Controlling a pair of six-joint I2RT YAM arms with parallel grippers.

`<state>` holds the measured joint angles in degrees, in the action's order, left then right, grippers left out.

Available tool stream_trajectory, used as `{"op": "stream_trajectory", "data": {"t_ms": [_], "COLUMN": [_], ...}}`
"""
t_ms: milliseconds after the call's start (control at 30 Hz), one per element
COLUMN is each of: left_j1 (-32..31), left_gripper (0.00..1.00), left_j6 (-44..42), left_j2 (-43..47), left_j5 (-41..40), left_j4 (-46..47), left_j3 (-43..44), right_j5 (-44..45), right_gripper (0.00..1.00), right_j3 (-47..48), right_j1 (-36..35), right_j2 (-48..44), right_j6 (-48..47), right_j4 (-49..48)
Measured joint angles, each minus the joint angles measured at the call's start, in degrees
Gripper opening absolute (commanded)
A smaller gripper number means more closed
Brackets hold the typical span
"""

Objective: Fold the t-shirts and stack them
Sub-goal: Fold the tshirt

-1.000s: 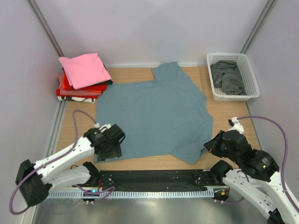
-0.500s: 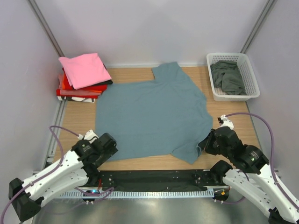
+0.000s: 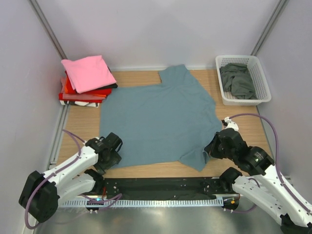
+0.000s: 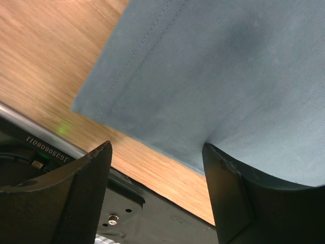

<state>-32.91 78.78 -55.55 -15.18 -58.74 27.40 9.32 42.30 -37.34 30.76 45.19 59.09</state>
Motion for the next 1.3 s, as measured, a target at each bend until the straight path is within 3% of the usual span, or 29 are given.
{"op": "stream_trajectory", "data": {"t_ms": [100, 267, 533, 633, 967, 1300], "left_j1": [0.07, 0.07, 0.07, 0.07, 0.09, 0.85], "left_gripper": [0.69, 0.55, 0.21, 0.01, 0.0, 0.0], "left_j6": [-0.31, -0.42, -1.11, -1.42, -5.44, -14.71], "left_j2": [-0.2, 0.87, 0.79, 0.79, 1.09, -4.2], "left_j5": [0.35, -0.2, -1.77, -2.19, 0.11, 1.99], "left_j4": [1.07, 1.25, 1.33, 1.49, 3.04, 1.92], "left_j3": [-0.52, -0.74, -0.74, -0.74, 1.29, 16.85], "right_j5": [0.0, 0.0, 0.68, 1.11, 5.46, 11.87], "right_gripper": [0.01, 0.01, 0.01, 0.01, 0.01, 0.01], "right_j3": [-0.17, -0.24, -0.37, -0.37, 2.91, 15.28], "right_j1": [0.0, 0.0, 0.0, 0.0, 0.0, 0.0], "right_j2": [1.2, 1.9, 1.81, 1.4, 0.13, 12.81], "right_j6": [-0.28, -0.5, -0.09, 0.5, 3.45, 1.75], "right_j4": [-0.79, -1.33, -1.16, -0.83, 1.25, 0.81]}}
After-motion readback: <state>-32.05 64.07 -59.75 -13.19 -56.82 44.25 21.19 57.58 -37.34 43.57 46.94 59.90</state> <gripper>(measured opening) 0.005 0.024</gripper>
